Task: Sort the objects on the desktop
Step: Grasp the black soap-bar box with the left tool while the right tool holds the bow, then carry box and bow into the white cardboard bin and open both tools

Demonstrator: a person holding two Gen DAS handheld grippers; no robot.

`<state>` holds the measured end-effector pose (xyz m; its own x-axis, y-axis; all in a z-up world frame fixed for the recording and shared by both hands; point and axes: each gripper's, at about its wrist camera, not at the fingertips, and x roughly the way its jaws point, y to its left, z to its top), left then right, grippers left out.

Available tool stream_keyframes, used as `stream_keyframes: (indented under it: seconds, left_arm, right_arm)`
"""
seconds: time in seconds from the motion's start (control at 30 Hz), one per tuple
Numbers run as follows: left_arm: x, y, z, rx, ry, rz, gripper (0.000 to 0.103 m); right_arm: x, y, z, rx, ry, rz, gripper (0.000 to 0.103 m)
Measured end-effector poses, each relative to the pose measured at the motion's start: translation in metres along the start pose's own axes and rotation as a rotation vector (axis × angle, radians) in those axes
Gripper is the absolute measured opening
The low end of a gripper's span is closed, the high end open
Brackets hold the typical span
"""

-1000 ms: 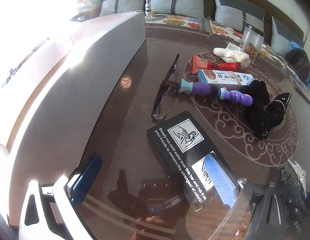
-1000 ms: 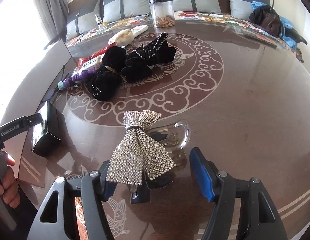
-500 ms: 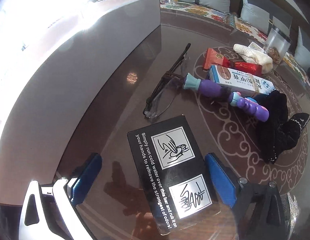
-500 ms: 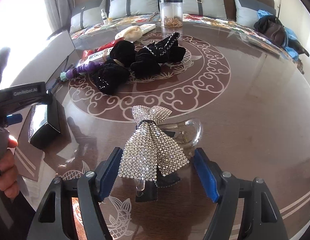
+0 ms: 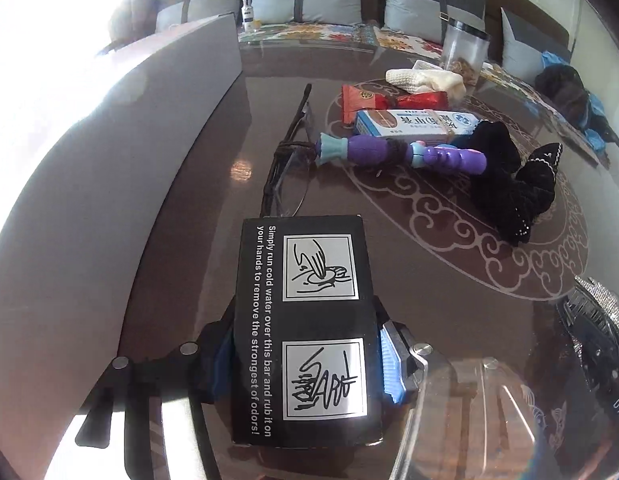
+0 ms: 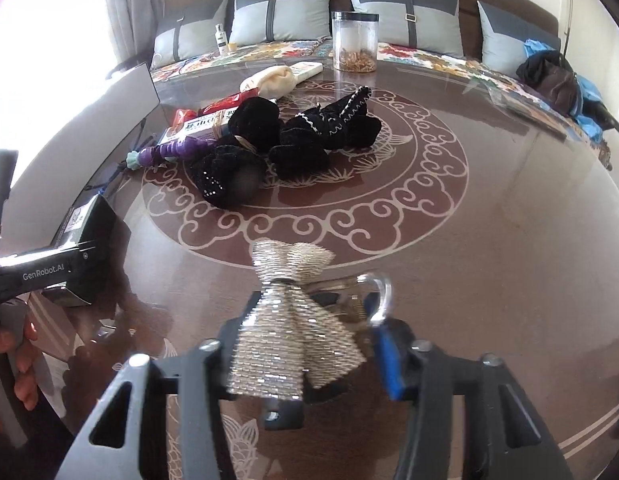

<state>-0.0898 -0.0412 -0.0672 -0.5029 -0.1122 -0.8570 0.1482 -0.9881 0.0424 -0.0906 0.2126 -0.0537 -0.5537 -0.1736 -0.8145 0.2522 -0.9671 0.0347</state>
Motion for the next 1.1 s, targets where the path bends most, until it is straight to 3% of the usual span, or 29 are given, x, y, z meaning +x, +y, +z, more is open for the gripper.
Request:
stream_keyframes:
  seconds: [0.17,0.27,0.43,0.53,0.63,0.8,0.93,0.97,1.03,1.1]
  left_arm:
    - [-0.018,0.009,-0.014,-0.015,-0.015,-0.177,0.057]
    - [-0.047,0.023,-0.015,-0.043,-0.05,-0.272,0.057]
    - [-0.11,0.091,0.001,-0.131,-0.142,-0.366,0.057]
    - [-0.131,0.153,0.015,-0.184,-0.176,-0.334,0.057]
    - [-0.133,0.217,0.023,-0.222,-0.183,-0.222,0.057]
    - [-0.095,0.295,0.019,-0.281,-0.076,-0.076,0.057]
    - [-0.058,0.313,0.008,-0.288,0.059,-0.011,0.058]
    - [-0.055,0.317,0.003,-0.293,0.075,0.0,0.059]
    - [-0.053,0.318,0.0,-0.301,0.072,-0.006,0.059]
    - [-0.06,0.318,-0.002,-0.304,0.049,0.004,0.064]
  right_arm:
    - [-0.016,-0.004,-0.002,0.041,-0.03,0.015,0.048]
    - [-0.039,-0.003,-0.002,0.048,-0.104,0.037,0.048]
    - [-0.065,0.034,0.01,0.021,-0.145,0.087,0.048]
    - [-0.072,0.09,0.028,-0.022,-0.147,0.194,0.048]
    - [-0.077,0.167,0.051,-0.102,-0.155,0.323,0.048]
    - [-0.076,0.299,0.084,-0.272,-0.145,0.477,0.048]
    - [-0.045,0.369,0.093,-0.368,-0.04,0.469,0.049]
    - [-0.034,0.377,0.094,-0.376,-0.006,0.451,0.054]
    - [-0.015,0.385,0.095,-0.379,0.044,0.405,0.068]
    - [-0.009,0.379,0.095,-0.36,0.051,0.393,0.07]
